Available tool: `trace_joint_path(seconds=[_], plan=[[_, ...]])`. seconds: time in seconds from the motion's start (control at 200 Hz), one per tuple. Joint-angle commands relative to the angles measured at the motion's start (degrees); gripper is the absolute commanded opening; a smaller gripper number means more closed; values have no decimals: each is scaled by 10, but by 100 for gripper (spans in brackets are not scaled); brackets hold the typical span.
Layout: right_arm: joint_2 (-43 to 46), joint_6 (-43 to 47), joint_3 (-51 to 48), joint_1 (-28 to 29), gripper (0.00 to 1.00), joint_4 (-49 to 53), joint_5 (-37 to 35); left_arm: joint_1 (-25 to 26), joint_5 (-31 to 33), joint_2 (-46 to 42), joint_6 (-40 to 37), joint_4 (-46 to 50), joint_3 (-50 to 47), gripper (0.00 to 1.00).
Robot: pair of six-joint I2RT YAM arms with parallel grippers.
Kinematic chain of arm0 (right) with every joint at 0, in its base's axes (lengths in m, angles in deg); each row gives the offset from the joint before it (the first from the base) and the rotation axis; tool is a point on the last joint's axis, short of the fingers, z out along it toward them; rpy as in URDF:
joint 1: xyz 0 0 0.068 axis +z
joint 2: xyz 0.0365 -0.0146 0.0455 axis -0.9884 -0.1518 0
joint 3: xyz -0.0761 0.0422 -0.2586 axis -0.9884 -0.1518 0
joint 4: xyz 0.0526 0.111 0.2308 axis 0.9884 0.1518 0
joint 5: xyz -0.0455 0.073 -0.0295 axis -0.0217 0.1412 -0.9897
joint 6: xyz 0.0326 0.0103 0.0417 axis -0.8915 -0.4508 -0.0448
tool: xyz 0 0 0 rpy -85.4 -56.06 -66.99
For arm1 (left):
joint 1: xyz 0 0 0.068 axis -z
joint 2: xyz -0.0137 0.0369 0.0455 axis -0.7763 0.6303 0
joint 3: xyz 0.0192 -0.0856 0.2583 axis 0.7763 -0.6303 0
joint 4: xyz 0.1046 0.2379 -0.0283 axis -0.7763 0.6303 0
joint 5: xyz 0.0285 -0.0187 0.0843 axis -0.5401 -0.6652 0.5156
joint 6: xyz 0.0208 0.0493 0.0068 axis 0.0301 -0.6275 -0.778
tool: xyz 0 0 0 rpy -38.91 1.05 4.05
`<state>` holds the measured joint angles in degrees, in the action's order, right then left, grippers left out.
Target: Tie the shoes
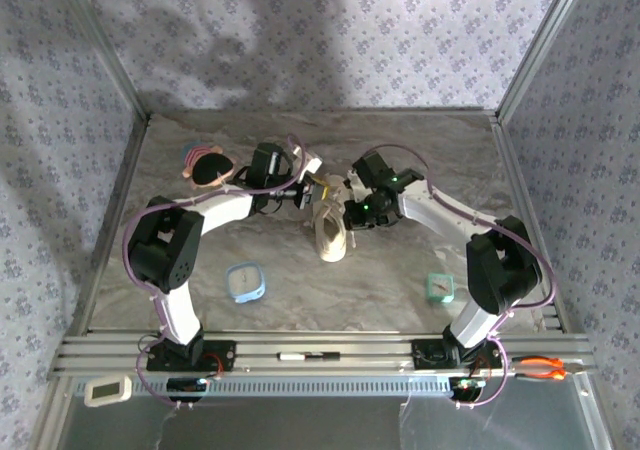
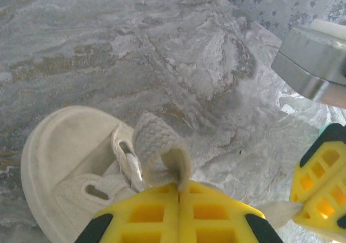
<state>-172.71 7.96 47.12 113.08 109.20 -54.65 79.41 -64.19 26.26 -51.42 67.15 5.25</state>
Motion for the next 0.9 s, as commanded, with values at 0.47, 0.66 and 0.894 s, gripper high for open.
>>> trace_joint_path(seconds=[0.47, 0.66, 0.894], plan=[[19, 5, -52, -34, 17, -13, 61, -2, -14, -25, 1, -32, -28, 0], [35, -20, -32, -66, 41, -27, 86, -2, -12, -30, -1, -31, -34, 0], [10, -113, -13, -98, 48, -108, 111, 0, -8, -42, 1, -41, -52, 0]])
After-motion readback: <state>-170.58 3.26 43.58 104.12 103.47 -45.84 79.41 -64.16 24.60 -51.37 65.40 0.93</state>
